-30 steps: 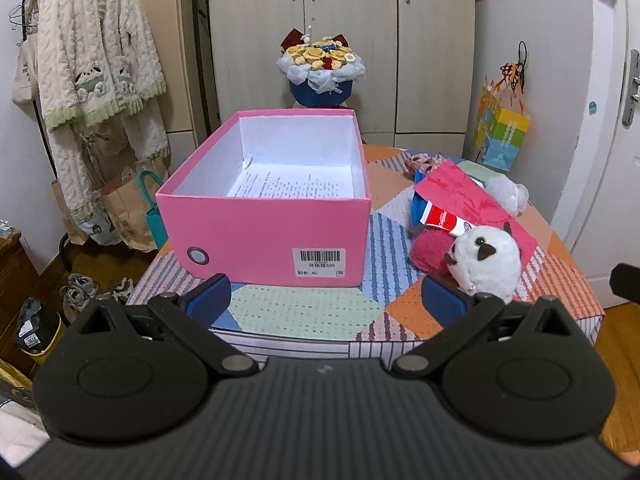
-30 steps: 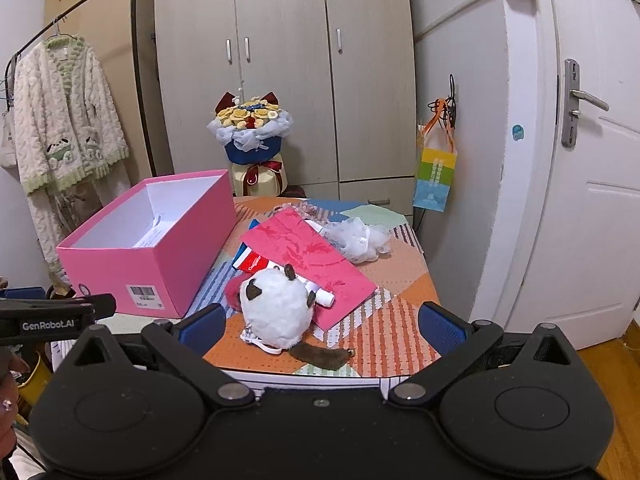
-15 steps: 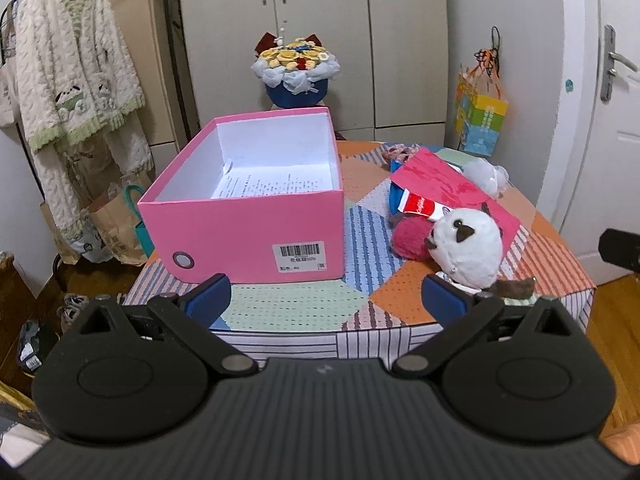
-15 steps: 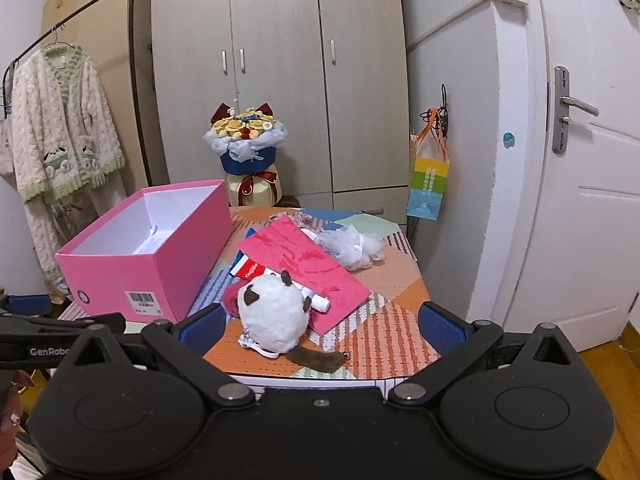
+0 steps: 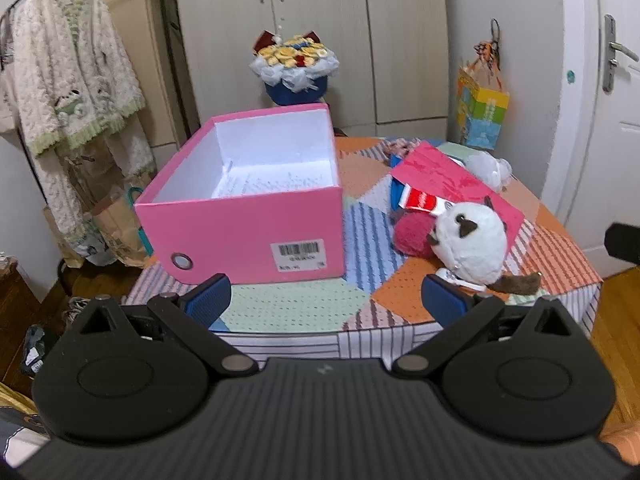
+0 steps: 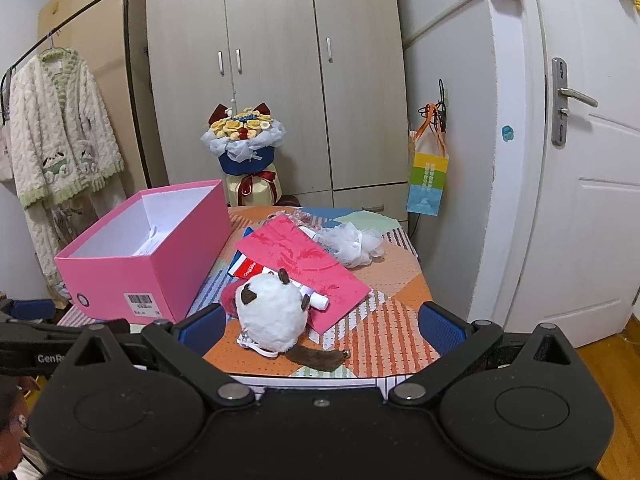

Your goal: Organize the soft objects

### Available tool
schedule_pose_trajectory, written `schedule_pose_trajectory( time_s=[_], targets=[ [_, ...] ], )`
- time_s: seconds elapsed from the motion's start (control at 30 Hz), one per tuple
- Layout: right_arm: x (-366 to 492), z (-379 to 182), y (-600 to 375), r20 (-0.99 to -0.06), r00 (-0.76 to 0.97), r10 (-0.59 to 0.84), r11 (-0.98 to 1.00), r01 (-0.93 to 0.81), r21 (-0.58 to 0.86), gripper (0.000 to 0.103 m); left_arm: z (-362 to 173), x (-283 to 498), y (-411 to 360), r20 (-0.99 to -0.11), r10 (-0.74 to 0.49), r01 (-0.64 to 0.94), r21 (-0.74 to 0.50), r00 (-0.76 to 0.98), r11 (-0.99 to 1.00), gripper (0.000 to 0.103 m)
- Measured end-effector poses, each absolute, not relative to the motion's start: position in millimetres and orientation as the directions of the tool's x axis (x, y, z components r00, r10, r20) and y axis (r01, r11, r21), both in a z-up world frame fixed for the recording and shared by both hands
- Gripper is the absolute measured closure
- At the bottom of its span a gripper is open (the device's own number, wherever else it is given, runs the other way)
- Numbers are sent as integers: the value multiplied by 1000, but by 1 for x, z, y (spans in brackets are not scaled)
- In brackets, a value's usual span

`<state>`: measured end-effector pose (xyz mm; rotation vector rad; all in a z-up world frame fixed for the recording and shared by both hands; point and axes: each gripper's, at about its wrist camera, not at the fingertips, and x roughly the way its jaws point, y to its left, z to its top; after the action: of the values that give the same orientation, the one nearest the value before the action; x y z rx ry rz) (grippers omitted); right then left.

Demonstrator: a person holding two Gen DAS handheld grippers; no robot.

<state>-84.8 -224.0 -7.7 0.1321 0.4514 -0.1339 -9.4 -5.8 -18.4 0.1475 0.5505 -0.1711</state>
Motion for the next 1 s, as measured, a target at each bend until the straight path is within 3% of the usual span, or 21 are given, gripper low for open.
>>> schedule_pose_trajectory(
  time_s=[0.57,0.73,1.0],
  targets=[
    [-80,-15,-212,-413,906,-90,993,113,30,0,-19,-7,-2,-492,-113,184,97,863,978,0],
    [-87,-21,-206,-336,942,-13,1000,21,20,0,-16,-4,-2,-493,-142,211,87,859,974,0],
    [-67,-30,-217,-372,908,192,981,-169,94,0,-1,11,-1,-466,-311,339,-26,828,940,0]
  ],
)
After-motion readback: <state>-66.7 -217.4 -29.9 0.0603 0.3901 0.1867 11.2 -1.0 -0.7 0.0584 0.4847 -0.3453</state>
